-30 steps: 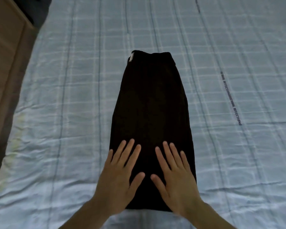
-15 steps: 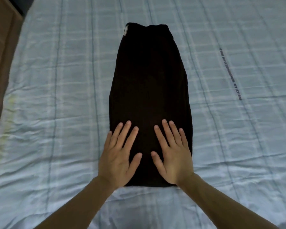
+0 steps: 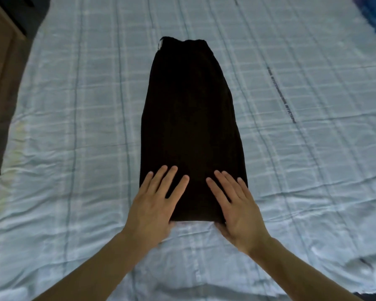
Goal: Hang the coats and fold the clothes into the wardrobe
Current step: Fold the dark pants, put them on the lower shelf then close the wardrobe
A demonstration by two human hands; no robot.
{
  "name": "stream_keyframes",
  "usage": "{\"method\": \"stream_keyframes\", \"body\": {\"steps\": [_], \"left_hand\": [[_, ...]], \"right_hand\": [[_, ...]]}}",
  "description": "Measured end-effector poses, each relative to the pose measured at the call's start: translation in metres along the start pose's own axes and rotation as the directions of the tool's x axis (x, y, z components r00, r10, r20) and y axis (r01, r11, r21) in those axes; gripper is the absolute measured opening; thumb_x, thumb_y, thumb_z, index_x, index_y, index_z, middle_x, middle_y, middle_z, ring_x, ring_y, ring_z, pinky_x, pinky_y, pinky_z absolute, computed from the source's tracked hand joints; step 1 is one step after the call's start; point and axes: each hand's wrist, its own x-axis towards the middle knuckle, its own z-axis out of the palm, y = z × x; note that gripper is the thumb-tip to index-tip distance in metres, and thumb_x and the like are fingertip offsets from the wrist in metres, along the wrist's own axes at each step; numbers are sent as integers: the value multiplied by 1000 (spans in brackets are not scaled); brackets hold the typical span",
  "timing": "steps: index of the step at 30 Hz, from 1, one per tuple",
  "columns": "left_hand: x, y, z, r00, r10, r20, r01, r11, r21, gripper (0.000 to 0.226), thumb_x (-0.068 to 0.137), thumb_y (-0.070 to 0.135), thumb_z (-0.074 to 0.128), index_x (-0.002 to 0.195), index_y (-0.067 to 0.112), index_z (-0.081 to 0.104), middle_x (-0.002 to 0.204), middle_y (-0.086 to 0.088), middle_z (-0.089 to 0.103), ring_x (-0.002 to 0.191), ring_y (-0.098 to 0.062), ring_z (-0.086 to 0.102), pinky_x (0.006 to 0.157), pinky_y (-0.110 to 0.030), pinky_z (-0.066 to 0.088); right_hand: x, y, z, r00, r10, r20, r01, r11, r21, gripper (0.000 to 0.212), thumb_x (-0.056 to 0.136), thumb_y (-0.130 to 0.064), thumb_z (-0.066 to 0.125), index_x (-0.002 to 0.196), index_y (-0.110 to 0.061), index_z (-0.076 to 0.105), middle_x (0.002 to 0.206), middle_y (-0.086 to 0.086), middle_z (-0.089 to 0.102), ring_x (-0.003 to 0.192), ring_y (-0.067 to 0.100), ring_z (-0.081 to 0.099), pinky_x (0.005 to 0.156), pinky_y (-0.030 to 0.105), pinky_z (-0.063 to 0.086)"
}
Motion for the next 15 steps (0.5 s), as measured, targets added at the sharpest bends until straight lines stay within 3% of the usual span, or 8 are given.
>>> {"method": "stream_keyframes", "body": {"steps": [3,6,9,11,15], "left_hand": [[7,7,-3,998,-20,-62,23,998,51,117,39,6,92,146,15,46,146,-19,49,136,-39,47,109,-55,42],[11,-2,-19,990,1,-140,0,1000,11,100,32,14,98,126,15,65,121,-10,68,109,-31,68,89,-43,57],[20,-9,-51,994,-67,-85,59,993,-98,90,41,25,98,124,22,64,110,2,69,84,-22,70,67,-33,58],[28,-11,-78,994,-70,-86,56,986,-159,80,54,25,93,127,26,60,112,7,66,84,-20,68,65,-33,59],[52,-26,-130,972,-106,-208,22,929,-370,67,66,20,85,127,30,59,115,14,60,93,-12,65,77,-36,58]], "right_hand": [[12,-5,3,997,63,-53,-63,998,-8,99,66,-9,79,154,-17,34,156,7,40,146,26,35,118,49,33],[26,-6,-16,993,62,-97,-57,997,52,78,60,-4,79,135,-15,57,131,5,63,116,27,62,97,44,53],[47,2,-59,1000,29,8,-30,995,100,67,68,-16,78,132,-23,58,116,-3,67,99,23,65,78,34,56],[57,7,-89,997,21,81,-32,990,136,65,76,-23,73,137,-27,52,117,-5,62,102,20,62,80,34,55],[85,15,-142,998,41,46,-52,963,263,61,74,-32,71,132,-33,52,112,-11,57,94,15,62,79,33,55]]}}
